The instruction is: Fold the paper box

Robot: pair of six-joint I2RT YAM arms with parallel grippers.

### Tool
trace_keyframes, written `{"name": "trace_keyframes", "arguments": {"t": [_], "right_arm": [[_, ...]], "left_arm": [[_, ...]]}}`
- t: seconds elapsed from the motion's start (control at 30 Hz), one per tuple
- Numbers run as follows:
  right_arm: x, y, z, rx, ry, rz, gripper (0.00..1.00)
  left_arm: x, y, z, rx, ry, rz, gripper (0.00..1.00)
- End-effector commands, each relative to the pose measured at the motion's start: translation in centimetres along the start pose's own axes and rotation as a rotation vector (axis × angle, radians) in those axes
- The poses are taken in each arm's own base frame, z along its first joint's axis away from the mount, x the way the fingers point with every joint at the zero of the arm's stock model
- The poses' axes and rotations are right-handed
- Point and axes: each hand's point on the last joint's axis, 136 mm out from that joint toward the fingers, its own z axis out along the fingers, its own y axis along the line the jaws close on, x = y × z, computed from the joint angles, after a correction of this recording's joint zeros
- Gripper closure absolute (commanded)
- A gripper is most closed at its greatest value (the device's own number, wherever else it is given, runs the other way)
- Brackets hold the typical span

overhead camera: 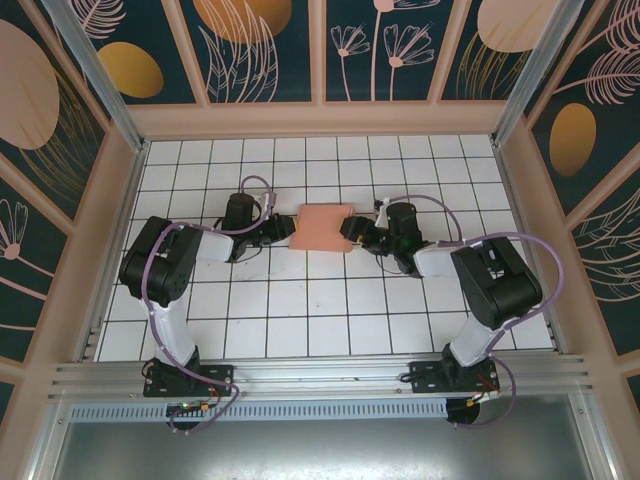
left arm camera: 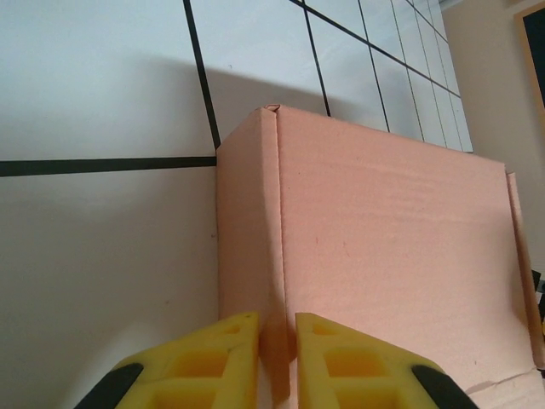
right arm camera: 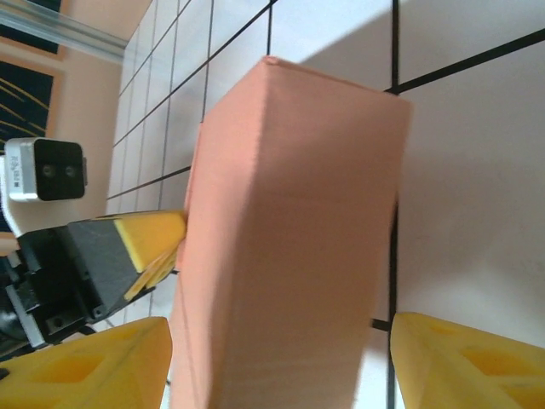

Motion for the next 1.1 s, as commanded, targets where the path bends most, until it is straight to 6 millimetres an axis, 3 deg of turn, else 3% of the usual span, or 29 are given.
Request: {"name": "trace_keyframes", "arguments": {"t": [0.0, 0.27, 0.73, 0.93, 1.07], "right_arm": [[-0.9, 2.3, 0.3, -0.117, -0.001, 0.023, 0.31], [-1.2, 3.7, -0.2, -0.233, 0.004, 0.093, 0.39], [-1.0, 2.3, 0.3, -0.173, 0.014, 0.141, 0.52], [-1.4, 2.7, -0.1, -0.181, 0.001, 0.135, 0.55], [-1.7, 3.1, -0.6, -0.183, -0.010, 0.114, 0.56]], "left_arm": [[2.3, 2.9, 0.3, -0.074, 0.059, -0.054, 0.83], [2.7, 3.3, 0.6, -0.074, 0.070, -0.056, 0.82], [1.2, 1.6, -0.6, -0.051, 0.006, 0.024, 0.71], [-0.6, -0.6, -2.3, -0.013, -0.101, 0.114, 0.44], [-2.6, -2.8, -5.2, -0.017, -0.245, 0.237, 0.28]]}}
